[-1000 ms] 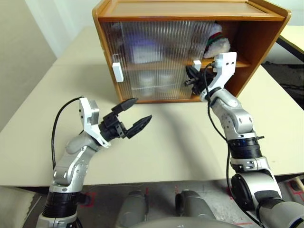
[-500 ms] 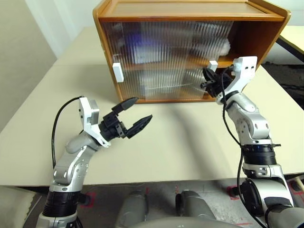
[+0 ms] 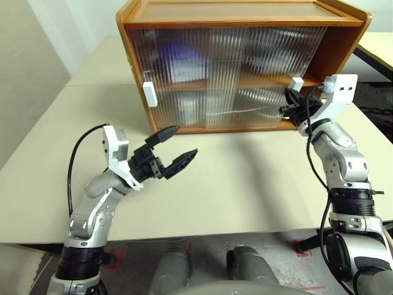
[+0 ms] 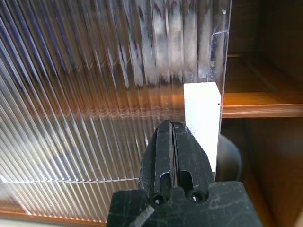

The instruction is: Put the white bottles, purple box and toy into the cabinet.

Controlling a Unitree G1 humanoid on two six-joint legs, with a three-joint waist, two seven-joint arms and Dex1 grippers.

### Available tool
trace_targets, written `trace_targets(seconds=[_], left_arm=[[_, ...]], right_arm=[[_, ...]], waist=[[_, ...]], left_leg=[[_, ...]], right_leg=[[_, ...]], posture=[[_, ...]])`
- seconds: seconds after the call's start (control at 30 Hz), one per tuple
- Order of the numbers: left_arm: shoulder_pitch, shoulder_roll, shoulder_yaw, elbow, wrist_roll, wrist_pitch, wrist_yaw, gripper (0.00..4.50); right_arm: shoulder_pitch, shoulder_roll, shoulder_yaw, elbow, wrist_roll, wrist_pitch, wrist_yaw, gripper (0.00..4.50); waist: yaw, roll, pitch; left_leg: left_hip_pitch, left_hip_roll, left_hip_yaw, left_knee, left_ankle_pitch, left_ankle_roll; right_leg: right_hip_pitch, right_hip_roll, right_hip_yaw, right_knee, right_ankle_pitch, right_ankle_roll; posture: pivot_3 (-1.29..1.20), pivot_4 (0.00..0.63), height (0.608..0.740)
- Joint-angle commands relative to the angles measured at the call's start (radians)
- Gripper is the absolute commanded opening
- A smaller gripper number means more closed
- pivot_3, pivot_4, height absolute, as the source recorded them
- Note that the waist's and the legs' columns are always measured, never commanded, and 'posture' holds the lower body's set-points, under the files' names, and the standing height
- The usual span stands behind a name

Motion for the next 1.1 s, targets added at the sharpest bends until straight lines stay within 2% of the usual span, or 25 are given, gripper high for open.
trace_targets(seconds=[0.03, 0.8, 1.1], left_arm=[[-0.004, -0.003, -0.015, 0.007, 0.006, 0.009, -0.002, 4.5], [0.013, -0.022, -0.023, 0.022, 0.01, -0.014, -0.015, 4.5], [0.007, -0.019, -0.019, 0.028, 0.008, -0.015, -0.015, 4.5]], right_arm=[[0.014, -0.021, -0.029, 0.033, -0.009, -0.025, -0.001, 0.04], [0.015, -0.147, -0.095, 0.138, -0.012, -0.066, 0.018, 0.04], [0.024, -0.15, -0.1, 0.131, -0.01, -0.066, 0.012, 0.04]], waist=[[0.0, 0.0, 0.0], [0.001, 0.0, 0.0], [0.002, 0.0, 0.0]], left_leg=[[0.0, 0.0, 0.0, 0.0, 0.0, 0.0], [0.0, 0.0, 0.002, 0.001, 0.001, 0.001], [0.0, 0.0, 0.002, 0.001, 0.001, 0.001]], right_leg=[[0.0, 0.0, 0.0, 0.0, 0.0, 0.0], [0.0, 0.0, 0.002, -0.001, 0.0, 0.001], [0.001, 0.0, 0.002, -0.001, 0.0, 0.001]], posture=[[0.12, 0.0, 0.74], [0.12, 0.0, 0.74], [0.13, 0.0, 0.74]])
